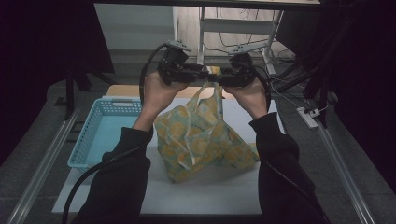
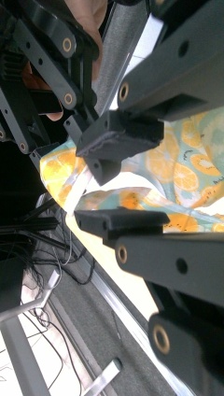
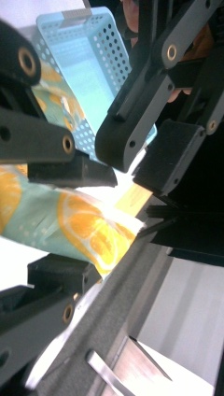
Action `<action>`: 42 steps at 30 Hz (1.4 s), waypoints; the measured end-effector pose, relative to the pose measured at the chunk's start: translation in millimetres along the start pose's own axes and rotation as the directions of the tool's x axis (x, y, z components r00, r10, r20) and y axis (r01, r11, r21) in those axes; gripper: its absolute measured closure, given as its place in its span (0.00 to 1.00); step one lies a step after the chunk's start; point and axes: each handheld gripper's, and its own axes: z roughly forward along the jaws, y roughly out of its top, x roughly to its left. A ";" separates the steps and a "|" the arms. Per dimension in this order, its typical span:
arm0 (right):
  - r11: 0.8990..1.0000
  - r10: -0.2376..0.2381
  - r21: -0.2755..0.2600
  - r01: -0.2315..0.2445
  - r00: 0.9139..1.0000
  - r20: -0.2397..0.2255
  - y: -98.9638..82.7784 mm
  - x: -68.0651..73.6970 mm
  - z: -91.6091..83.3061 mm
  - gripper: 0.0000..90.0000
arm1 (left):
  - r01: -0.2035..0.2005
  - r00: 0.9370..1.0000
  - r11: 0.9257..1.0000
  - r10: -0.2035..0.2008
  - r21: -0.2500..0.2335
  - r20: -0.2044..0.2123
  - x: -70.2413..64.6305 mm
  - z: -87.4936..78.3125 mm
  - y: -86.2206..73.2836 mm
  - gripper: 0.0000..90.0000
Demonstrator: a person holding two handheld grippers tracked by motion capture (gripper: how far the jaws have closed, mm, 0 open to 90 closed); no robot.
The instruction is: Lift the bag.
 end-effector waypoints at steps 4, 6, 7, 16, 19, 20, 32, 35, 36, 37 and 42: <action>1.000 -0.002 0.004 0.002 1.000 0.004 -3.1 -1.2 1.0 0.56 | -0.003 1.000 1.000 0.003 -0.002 -0.013 3.5 0.0 -3.8 0.60; 1.000 0.000 0.018 0.000 1.000 -0.008 -5.2 -2.0 1.8 0.50 | -0.001 1.000 1.000 0.001 -0.006 -0.023 5.5 -1.2 -6.0 0.55; 1.000 0.000 0.026 0.000 1.000 -0.006 -6.5 -2.2 2.2 0.48 | 0.002 1.000 1.000 -0.002 -0.010 -0.023 6.5 -2.2 -7.1 0.54; 1.000 0.011 0.025 -0.011 1.000 0.003 -18.9 -6.0 -1.3 0.38 | 0.013 1.000 0.999 -0.014 -0.032 -0.027 12.9 -10.9 -18.6 0.35; 1.000 0.012 0.027 -0.012 1.000 0.002 -22.9 -5.2 -1.7 0.33 | 0.020 0.999 1.000 -0.020 -0.023 -0.030 14.4 -12.7 -24.1 0.29; 1.000 0.014 0.026 -0.014 1.000 0.003 -24.3 -4.4 -1.8 0.32 | 0.024 0.999 1.000 -0.025 -0.016 -0.030 14.6 -12.8 -26.0 0.27; 1.000 0.029 0.006 -0.029 1.000 -0.006 -44.2 0.5 -3.0 0.21 | 0.046 0.999 0.999 -0.045 0.018 -0.014 13.1 -17.3 -54.9 0.11; 1.000 0.026 0.014 -0.026 1.000 0.002 -50.2 1.3 -3.3 0.18 | 0.051 0.999 0.999 -0.051 0.018 -0.004 13.1 -18.0 -63.7 0.09; 0.999 0.029 0.012 -0.029 1.000 -0.001 -52.5 1.4 -3.7 0.18 | 0.055 0.998 0.998 -0.055 0.021 0.005 13.1 -18.1 -66.7 0.07; 0.999 0.033 0.011 -0.033 0.999 -0.003 -54.7 1.5 -3.9 0.18 | 0.056 0.998 0.998 -0.056 0.024 0.009 13.0 -18.3 -69.6 0.06; 0.999 0.047 0.011 -0.047 0.999 -0.004 -66.3 2.0 -5.8 0.15 | 0.058 0.998 0.998 -0.059 0.029 0.019 10.9 -20.6 -84.4 0.03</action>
